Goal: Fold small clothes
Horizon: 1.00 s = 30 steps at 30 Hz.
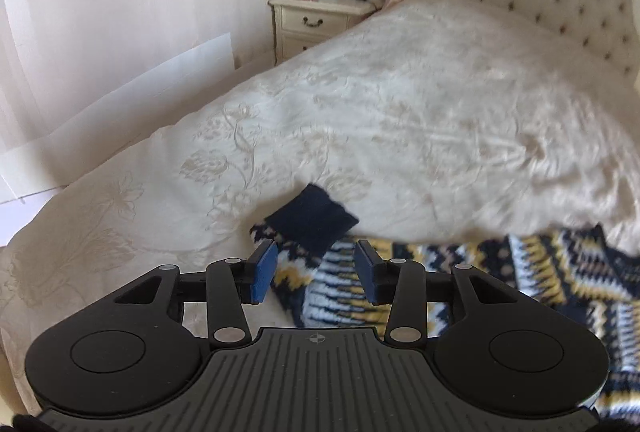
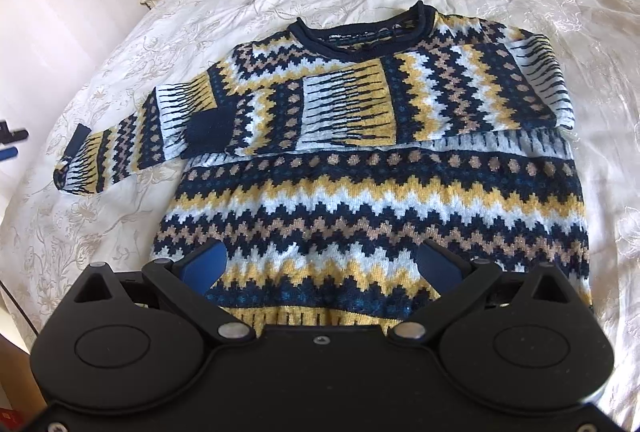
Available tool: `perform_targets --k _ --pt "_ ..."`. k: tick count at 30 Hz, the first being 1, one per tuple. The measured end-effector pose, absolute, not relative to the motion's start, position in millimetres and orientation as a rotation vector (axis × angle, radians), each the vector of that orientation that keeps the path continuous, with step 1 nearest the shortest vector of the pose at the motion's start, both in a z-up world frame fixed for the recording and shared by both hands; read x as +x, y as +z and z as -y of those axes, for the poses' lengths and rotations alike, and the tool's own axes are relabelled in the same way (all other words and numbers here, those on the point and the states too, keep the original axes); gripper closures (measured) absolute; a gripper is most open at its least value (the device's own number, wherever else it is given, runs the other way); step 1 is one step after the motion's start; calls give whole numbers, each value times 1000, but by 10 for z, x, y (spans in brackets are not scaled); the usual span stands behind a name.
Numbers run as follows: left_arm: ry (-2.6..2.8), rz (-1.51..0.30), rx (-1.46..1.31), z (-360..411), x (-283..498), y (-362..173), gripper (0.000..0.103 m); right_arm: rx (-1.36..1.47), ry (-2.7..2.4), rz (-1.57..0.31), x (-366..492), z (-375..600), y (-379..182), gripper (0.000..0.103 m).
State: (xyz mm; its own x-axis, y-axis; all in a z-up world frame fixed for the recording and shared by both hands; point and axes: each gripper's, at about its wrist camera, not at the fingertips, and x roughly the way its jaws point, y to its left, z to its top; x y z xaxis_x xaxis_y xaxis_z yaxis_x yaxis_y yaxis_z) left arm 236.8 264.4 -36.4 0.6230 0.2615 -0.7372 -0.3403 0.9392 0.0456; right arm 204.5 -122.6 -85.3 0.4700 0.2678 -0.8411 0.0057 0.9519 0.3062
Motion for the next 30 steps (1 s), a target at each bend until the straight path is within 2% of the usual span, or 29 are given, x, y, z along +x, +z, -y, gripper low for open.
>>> perform_targets --k 10,20,22,23,24,27,30 --pt "385 -967 45 -2723 2588 -1049 61 296 147 -1102 2105 928 -925 2" --pt "444 -934 -138 -3202 2825 -1079 62 293 135 -1126 2225 701 -976 2" --pt "417 -911 -285 -3369 2789 -1088 66 292 137 -1130 2242 680 -987 2" --pt "387 -890 -360 -3437 2748 -1088 81 292 138 -1131 2251 670 -990 2" --pt "372 -871 -425 -3495 2706 -1086 88 291 141 -1133 2257 666 -995 2" --pt "373 -796 -511 -3555 2562 -985 96 298 153 -1143 2274 667 -1013 2" --pt "326 -716 -547 -3524 2451 -799 98 303 164 -1143 2278 689 -1018 2"
